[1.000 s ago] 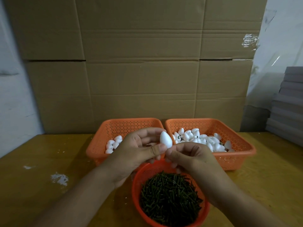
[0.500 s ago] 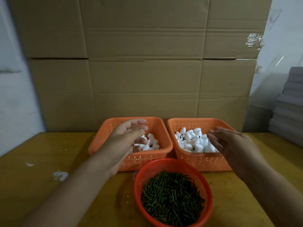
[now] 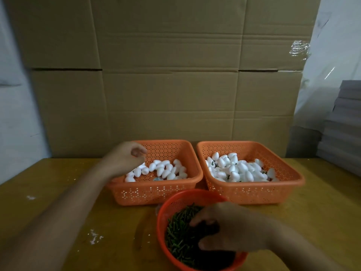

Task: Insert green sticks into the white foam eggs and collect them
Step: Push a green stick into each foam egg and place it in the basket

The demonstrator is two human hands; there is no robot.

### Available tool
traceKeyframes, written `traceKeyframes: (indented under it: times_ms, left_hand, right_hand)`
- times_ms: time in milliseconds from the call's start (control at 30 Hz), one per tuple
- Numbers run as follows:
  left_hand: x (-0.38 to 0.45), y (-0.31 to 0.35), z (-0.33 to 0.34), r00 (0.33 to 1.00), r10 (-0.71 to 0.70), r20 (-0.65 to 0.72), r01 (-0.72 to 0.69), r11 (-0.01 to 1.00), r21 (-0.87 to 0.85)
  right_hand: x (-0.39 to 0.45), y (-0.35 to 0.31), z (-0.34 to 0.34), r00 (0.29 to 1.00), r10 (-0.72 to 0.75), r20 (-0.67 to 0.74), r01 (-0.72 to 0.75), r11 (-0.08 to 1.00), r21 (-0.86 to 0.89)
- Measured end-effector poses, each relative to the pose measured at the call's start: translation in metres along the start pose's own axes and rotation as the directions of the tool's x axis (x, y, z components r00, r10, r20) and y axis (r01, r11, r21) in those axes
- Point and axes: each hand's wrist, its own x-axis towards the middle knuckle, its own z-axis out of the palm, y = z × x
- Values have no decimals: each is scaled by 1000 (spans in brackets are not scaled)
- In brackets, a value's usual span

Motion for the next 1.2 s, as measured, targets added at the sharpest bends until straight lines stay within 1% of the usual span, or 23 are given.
traceKeyframes:
  times_ms: [67, 133, 233, 333, 400, 567, 733, 900, 1000, 1067, 1100, 1133, 1200]
  left_hand:
    - [11, -2, 0, 995, -42, 96, 28, 989, 143]
    - [20, -3, 3, 985, -72, 155, 22, 953, 304]
    - [27, -3, 12, 949, -147, 281, -31, 839, 543]
    - [30, -1, 23, 876, -260, 406, -94, 734, 673]
    - [34, -1, 29, 839, -317, 442, -123, 681, 722]
    - [42, -7, 34, 806, -329, 492, -163, 676, 719]
    - [44, -8, 37, 840, -262, 474, -146, 734, 664]
    - [42, -9, 33, 822, -289, 490, -170, 697, 697]
    - [42, -13, 33, 838, -268, 476, -151, 724, 673]
    - [44, -16, 30, 875, -224, 430, -104, 780, 617]
    - [44, -16, 28, 904, -194, 381, -65, 818, 572]
    - [43, -14, 26, 935, -150, 323, -33, 866, 498]
    - [38, -6, 23, 986, 13, 168, -59, 961, 271]
  right_hand:
    - [1, -2, 7, 999, -20, 51, 24, 997, -71]
    - [3, -1, 11, 997, -22, 73, 29, 995, -94]
    - [5, 1, 12, 996, -31, 84, 40, 993, -112]
    - [6, 4, 12, 995, -50, 90, 59, 993, -105]
    - [7, 5, 12, 994, -63, 89, 72, 992, -101]
    - [8, 9, 14, 994, -82, 75, 90, 990, -109]
    - [10, 12, 17, 994, -100, 52, 106, 987, -118]
    - [11, 12, 18, 995, -90, 53, 96, 988, -119]
    - [11, 11, 17, 994, -94, 47, 99, 988, -119]
    - [10, 11, 17, 994, -93, 48, 98, 988, -116]
    - [9, 11, 16, 995, -89, 49, 94, 989, -112]
    - [9, 10, 16, 995, -86, 50, 91, 990, -109]
    - [9, 10, 16, 995, -86, 51, 91, 990, -108]
